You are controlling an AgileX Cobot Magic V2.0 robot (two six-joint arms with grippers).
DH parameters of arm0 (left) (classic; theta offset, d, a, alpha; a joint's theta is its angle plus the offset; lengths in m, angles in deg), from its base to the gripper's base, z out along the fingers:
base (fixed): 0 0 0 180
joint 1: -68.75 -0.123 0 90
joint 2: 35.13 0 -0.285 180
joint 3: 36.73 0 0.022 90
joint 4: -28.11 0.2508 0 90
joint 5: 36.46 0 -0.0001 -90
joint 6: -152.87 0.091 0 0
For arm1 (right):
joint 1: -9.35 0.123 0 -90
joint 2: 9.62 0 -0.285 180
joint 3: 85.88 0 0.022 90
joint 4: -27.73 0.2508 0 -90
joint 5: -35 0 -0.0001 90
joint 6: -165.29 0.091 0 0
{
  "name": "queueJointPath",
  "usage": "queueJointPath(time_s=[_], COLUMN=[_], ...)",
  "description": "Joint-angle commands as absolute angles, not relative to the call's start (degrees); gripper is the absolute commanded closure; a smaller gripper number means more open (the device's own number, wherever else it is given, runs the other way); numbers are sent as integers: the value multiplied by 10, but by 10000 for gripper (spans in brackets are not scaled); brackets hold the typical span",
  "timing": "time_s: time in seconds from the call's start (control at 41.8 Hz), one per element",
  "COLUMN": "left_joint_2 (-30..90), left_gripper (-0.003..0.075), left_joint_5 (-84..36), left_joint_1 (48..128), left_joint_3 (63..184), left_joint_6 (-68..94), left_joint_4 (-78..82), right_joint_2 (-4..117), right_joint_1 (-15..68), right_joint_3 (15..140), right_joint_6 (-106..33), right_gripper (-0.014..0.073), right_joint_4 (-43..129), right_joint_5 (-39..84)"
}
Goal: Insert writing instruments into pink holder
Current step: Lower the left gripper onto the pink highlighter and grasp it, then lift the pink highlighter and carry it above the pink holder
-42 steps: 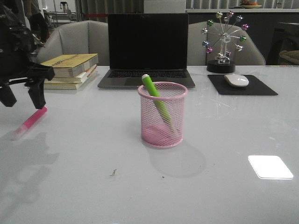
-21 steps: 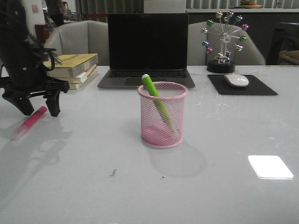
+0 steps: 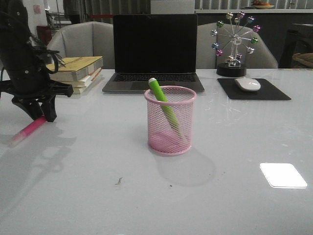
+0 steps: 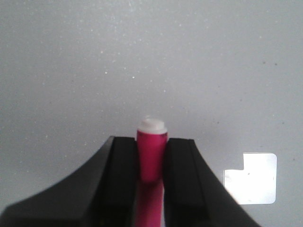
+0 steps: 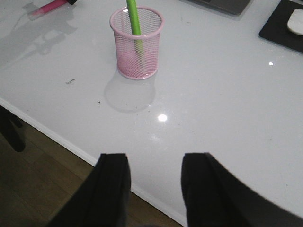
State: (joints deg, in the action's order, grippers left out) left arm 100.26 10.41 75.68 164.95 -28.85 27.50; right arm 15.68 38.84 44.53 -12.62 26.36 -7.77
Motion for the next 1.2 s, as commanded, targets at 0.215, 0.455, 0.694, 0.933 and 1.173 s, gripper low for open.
queueJointPath(time_s=[0.215,0.455,0.694,0.933,1.173], left_joint_2=[888,731,576,485,533], left_gripper=[629,629,629,629,629], left_joint_5=[52,-108,-268,-513,-779], left_joint_1=[768,811,871,964,1073], left_joint_3=[1626,1477,1320,1169,1123], left_joint_6=[-271,-268,-268,-268,-268], left_joint_4=[273,272,260,242,242], right_joint_2=[162,162,162,162,162], right_joint_1=[385,385,385,385,385], right_joint_3=[460,460,460,460,460], right_joint_6=[-126,-126,-126,-126,-126], right_gripper=[202,202,202,202,202], right_joint_4=[263,263,263,263,263], right_joint_5=[-39,-39,-39,-39,-39])
